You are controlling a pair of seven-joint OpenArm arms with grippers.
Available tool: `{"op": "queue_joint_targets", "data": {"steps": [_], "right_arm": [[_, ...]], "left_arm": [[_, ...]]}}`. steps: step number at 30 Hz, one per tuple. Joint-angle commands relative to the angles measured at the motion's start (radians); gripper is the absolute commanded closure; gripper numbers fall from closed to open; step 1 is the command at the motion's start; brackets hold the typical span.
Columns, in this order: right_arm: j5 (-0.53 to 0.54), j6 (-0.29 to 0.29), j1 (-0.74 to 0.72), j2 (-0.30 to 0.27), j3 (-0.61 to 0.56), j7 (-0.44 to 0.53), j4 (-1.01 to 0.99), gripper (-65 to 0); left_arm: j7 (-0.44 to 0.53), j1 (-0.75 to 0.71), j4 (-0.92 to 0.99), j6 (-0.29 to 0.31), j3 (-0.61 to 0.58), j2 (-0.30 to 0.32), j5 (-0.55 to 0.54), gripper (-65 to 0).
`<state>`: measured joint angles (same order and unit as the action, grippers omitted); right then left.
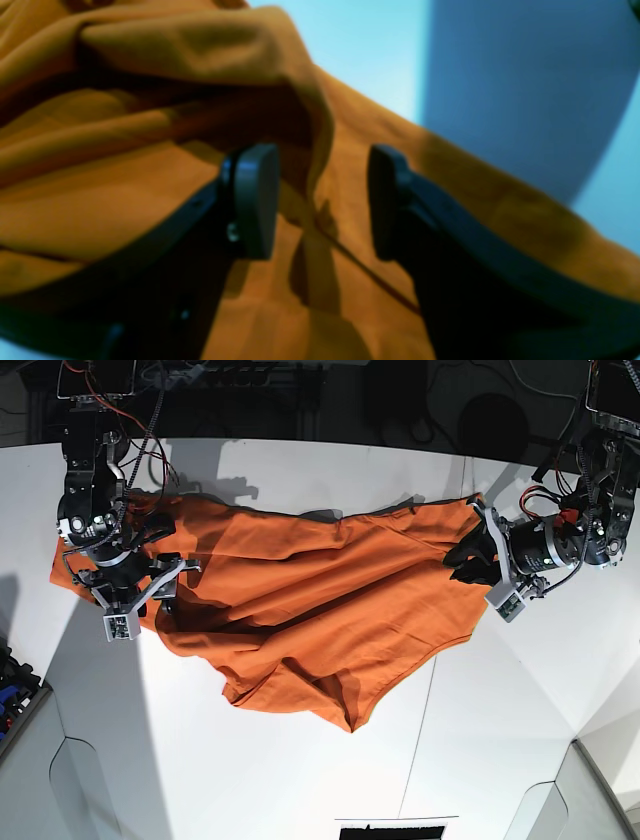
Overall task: Layout the t-shirt on the table in an organized manner, then fold the t-shirt properly
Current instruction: 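Hold the shirt corners with both grippers and stretch them apart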
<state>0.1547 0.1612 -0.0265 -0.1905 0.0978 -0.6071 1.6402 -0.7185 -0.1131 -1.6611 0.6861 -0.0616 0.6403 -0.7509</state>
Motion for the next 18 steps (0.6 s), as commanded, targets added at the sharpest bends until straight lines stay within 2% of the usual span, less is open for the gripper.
{"op": "queue_joint_targets", "data": {"steps": [1, 6, 7, 11, 14, 18], "right_arm": [[0.002, 0.008, -0.024, 0.000, 0.005, 0.035, 0.000, -29.1], [-0.022, 0.005, -0.062, 0.005, 0.005, 0.047, -0.068, -27.4], [-0.034, 0.000, -0.069, 0.005, 0.005, 0.051, -0.076, -23.6], [-0.089, 0.001, -0.099, 0.003, 0.005, 0.052, -0.091, 0.0], [-0.142, 0.000, -0.119, -0.013, 0.005, 0.058, -0.091, 0.0], [-0.147, 0.000, -0.153, -0.059, 0.005, 0.064, -0.091, 0.0]], "left_arm": [[0.010, 0.013, -0.013, 0.012, 0.010, 0.016, -0.014, -21.1], [0.010, 0.013, -0.013, 0.012, 0.010, 0.016, -0.014, -21.1], [0.010, 0.013, -0.013, 0.012, 0.010, 0.016, -0.015, -21.1], [0.001, 0.013, -0.013, 0.012, 0.010, 0.016, -0.014, -21.1], [-0.030, 0.010, -0.013, 0.012, 0.010, 0.017, -0.014, -21.1], [-0.037, -0.021, -0.013, 0.012, 0.010, 0.017, -0.003, -21.1]]}}
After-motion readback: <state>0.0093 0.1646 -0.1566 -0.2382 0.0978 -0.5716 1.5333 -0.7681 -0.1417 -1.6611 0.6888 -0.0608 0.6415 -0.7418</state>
